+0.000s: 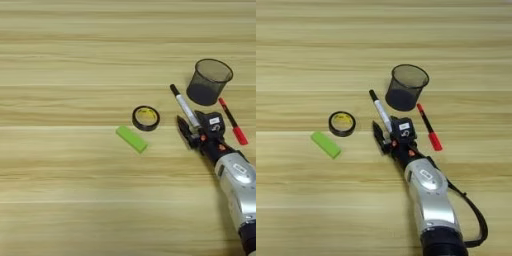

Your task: Move the objects on the table

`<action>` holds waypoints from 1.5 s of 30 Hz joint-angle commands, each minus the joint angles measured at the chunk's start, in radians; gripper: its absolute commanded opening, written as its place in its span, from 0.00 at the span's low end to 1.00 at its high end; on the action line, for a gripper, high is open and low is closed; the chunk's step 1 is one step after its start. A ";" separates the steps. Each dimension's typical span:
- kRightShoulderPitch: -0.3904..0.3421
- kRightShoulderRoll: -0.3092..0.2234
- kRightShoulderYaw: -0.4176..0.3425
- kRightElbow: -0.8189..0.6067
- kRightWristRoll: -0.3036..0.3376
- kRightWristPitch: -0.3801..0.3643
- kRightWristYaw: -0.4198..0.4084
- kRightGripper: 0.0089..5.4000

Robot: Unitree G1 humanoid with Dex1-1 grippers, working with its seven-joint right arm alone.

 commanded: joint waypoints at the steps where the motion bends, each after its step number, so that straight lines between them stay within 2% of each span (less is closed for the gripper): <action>1: -0.020 -0.006 0.004 -0.122 0.009 -0.033 -0.004 0.61; 9: -0.012 0.014 0.058 -0.198 0.007 -0.013 0.035 0.77; 19: -0.121 0.050 0.109 -0.059 -0.009 -0.026 0.056 0.99; 29: -0.158 0.063 0.121 0.030 -0.023 -0.045 0.064 0.99; 45: -0.164 0.069 0.155 0.076 -0.041 -0.055 0.091 0.99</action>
